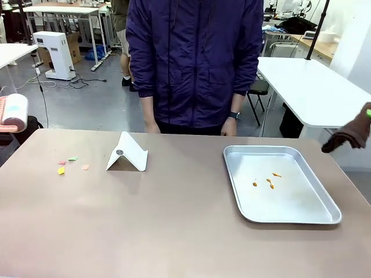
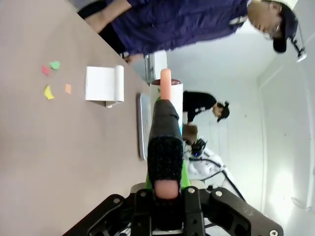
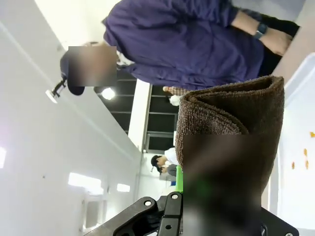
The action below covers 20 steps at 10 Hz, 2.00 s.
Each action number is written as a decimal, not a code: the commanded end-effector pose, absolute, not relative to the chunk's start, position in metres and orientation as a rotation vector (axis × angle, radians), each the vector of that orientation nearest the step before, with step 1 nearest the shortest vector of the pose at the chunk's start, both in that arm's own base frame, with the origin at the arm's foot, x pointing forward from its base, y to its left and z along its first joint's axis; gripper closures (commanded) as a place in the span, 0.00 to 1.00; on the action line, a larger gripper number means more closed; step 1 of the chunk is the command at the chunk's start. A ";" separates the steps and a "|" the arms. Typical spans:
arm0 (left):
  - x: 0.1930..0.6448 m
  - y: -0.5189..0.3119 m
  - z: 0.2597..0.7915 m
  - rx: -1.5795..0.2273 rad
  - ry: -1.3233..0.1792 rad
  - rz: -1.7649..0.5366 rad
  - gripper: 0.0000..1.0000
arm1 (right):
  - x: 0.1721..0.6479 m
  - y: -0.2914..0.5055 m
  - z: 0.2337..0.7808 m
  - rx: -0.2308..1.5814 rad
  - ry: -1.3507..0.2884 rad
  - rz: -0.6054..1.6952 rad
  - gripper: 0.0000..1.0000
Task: Clean the surface of the table.
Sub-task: Hold the Lint Roller with your left hand and the towel with your right hand, then if a person points to the right, clean the right side of the table with your right hand, and if they point to the left, clean the left side with your left hand.
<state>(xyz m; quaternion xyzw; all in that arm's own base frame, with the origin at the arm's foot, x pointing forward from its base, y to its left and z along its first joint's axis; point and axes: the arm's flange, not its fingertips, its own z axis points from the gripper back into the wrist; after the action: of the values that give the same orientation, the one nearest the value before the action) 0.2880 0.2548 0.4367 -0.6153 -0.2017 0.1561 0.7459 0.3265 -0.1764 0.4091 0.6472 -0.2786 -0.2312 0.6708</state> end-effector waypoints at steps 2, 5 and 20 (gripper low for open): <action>0.274 0.261 0.412 -1.458 -0.512 0.470 1.00 | 0.289 -0.165 0.373 1.492 -0.539 -0.475 1.00; 0.274 0.265 0.425 -1.364 -0.459 0.398 1.00 | 0.314 -0.188 0.381 1.485 -0.563 -0.530 1.00; 0.274 0.265 0.425 -1.364 -0.459 0.398 1.00 | 0.314 -0.188 0.381 1.485 -0.563 -0.530 1.00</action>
<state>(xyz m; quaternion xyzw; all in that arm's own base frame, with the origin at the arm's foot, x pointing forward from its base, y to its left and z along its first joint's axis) 0.2764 0.2654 0.4230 -0.6227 -0.2102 0.1845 0.7308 0.3137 -0.1886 0.3731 0.6547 -0.2407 -0.2301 0.6786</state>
